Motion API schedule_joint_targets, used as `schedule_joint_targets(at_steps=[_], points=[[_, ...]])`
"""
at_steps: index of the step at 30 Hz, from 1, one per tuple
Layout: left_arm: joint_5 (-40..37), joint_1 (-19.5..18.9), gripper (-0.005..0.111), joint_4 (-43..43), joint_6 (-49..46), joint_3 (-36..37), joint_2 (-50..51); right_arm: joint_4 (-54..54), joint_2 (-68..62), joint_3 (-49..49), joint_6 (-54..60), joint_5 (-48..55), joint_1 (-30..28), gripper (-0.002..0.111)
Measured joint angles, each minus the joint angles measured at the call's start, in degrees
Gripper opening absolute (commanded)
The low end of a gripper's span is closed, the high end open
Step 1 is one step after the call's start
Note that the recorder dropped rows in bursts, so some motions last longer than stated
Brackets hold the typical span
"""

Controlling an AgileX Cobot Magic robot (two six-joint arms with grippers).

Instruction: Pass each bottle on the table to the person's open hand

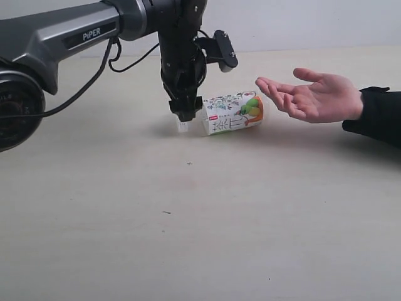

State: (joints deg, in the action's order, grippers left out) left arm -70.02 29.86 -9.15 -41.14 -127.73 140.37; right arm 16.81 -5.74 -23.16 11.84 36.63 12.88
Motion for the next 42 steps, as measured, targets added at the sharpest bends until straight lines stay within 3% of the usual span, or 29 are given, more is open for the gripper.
schedule_joint_targets(at_steps=[8, 23, 33, 42], points=[[0.00, 0.41, 0.076, 6.69, -1.39, 0.00, -1.92, 0.00, 0.00, 0.00, 0.00, 0.00, 0.00, 0.000], [1.66, 2.38, 0.076, 8.30, -1.85, 0.00, -1.92, 0.00, 0.00, 0.00, 0.00, 0.00, 0.00, 0.000], [7.12, 6.50, 0.105, 5.57, -2.31, 0.00, -1.92, 0.00, 0.00, 0.00, 0.00, 0.00, 0.00, 0.000], [11.68, 6.24, 0.105, 1.22, -0.13, 0.00, 0.52, 0.00, 0.00, 0.00, 0.00, 0.00, 0.00, 0.000]])
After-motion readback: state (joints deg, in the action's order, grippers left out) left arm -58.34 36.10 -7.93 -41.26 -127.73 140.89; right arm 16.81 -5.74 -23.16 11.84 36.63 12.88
